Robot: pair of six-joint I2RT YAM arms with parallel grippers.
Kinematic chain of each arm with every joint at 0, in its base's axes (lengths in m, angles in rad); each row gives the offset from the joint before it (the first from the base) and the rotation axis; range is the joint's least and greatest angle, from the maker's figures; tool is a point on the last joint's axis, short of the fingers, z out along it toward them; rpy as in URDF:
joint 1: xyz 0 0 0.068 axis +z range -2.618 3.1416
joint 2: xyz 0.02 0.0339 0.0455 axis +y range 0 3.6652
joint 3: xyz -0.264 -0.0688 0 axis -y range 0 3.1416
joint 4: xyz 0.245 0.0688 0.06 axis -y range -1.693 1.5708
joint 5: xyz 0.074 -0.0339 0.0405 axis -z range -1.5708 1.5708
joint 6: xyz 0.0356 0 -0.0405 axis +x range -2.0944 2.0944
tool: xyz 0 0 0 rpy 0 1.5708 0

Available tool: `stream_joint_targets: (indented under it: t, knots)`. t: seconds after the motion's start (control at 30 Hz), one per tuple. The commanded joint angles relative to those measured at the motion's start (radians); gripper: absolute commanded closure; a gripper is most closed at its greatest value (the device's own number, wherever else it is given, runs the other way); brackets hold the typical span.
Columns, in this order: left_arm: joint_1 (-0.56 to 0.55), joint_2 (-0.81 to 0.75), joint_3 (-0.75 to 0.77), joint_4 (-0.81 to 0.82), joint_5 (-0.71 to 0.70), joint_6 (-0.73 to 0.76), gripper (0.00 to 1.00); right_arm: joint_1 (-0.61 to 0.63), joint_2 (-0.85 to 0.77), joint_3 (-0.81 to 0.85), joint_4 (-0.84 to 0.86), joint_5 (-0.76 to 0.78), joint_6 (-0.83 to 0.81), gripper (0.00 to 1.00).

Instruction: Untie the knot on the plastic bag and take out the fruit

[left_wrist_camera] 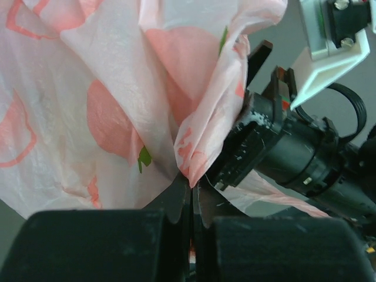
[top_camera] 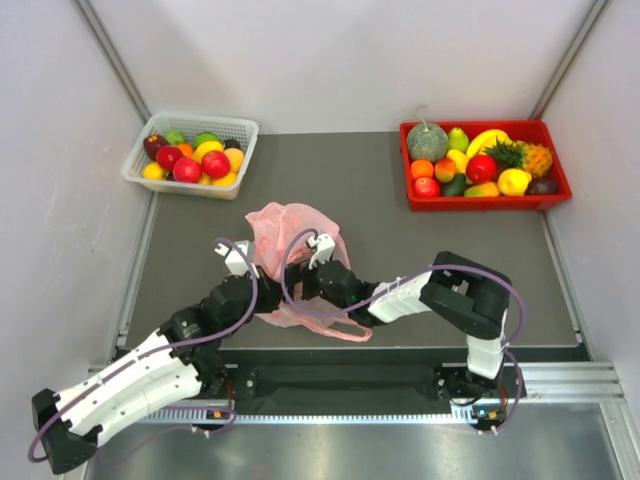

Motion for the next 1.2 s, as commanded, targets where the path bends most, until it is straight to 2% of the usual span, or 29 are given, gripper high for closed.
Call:
stream_joint_targets:
  t: [0.0,0.27,0.47,0.57,0.67,0.83,0.87,0.9,0.97,1.0,1.1,1.17]
  knots:
    - [-0.004,-0.034,-0.063,0.095,0.065,-0.020,1.00,0.045,0.049,0.058,0.170,0.086,-0.022,0.00]
    - [-0.002,-0.066,-0.117,0.155,0.154,-0.037,1.00,0.064,0.197,0.187,0.113,0.209,-0.007,0.00]
    - [-0.002,-0.059,-0.120,0.173,0.177,-0.034,1.00,0.062,0.208,0.192,0.101,0.332,0.013,0.00]
    - [-0.004,-0.063,-0.127,0.175,0.186,-0.035,1.00,0.047,0.199,0.202,0.067,0.358,0.013,0.05]
    - [-0.004,-0.074,-0.133,0.170,0.185,-0.035,1.00,0.031,0.181,0.195,0.043,0.361,0.002,0.14]
    - [-0.002,-0.082,-0.139,0.164,0.176,-0.029,1.00,0.019,0.116,0.124,0.081,0.318,-0.064,0.35]
    - [-0.002,-0.080,-0.139,0.164,0.174,-0.028,1.00,0.018,0.106,0.118,0.080,0.314,-0.076,0.39]
    - [-0.002,-0.080,-0.139,0.163,0.171,-0.026,1.00,0.018,0.087,0.101,0.081,0.307,-0.094,0.49]
    - [-0.002,-0.085,-0.139,0.157,0.163,-0.025,1.00,0.018,0.064,0.077,0.086,0.292,-0.108,0.58]
    - [-0.002,-0.086,-0.139,0.147,0.160,-0.023,1.00,0.019,0.050,0.063,0.089,0.289,-0.111,0.67]
    - [-0.002,-0.094,-0.140,0.123,0.136,-0.023,1.00,0.018,-0.019,-0.027,0.101,0.249,-0.114,0.78]
    - [-0.004,-0.098,-0.136,0.108,0.113,-0.022,1.00,0.018,-0.080,-0.052,0.051,0.164,-0.131,0.78]
